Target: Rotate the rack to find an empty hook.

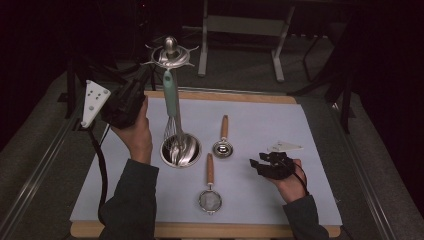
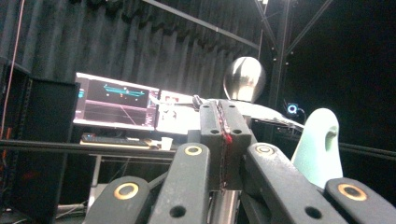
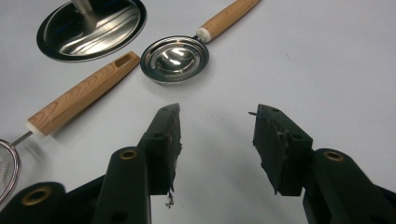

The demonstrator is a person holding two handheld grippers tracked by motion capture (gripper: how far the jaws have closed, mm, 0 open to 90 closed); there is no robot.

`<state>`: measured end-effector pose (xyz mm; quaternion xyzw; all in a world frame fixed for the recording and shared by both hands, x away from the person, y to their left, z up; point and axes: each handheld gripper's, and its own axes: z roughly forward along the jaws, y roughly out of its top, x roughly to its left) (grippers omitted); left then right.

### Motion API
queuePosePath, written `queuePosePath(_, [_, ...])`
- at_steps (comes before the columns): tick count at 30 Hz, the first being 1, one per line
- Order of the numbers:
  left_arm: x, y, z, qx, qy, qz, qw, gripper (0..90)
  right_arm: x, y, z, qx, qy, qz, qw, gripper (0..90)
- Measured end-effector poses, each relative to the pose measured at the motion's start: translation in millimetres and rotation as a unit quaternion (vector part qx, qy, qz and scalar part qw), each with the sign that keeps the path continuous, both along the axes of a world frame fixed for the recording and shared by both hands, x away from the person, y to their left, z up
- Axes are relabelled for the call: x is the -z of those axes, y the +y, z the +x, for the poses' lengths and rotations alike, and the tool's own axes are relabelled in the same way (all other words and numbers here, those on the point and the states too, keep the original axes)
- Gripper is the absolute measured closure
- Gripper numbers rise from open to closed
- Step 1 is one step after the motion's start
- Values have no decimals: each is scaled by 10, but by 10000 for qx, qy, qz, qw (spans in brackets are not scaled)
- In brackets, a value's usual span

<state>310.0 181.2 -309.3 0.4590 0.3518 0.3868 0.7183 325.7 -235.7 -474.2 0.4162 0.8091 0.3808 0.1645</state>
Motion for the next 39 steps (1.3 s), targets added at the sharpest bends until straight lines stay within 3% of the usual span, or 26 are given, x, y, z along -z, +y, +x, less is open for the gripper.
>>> queuePosePath(10, [-34, 42, 79, -189, 78, 79, 9998, 899, -2, -15, 3, 14, -6, 14, 10000, 511])
queuePosePath(39, [-85, 73, 266, -303, 327, 139, 9989, 899, 5, -42, 11, 45, 11, 30, 10000, 510])
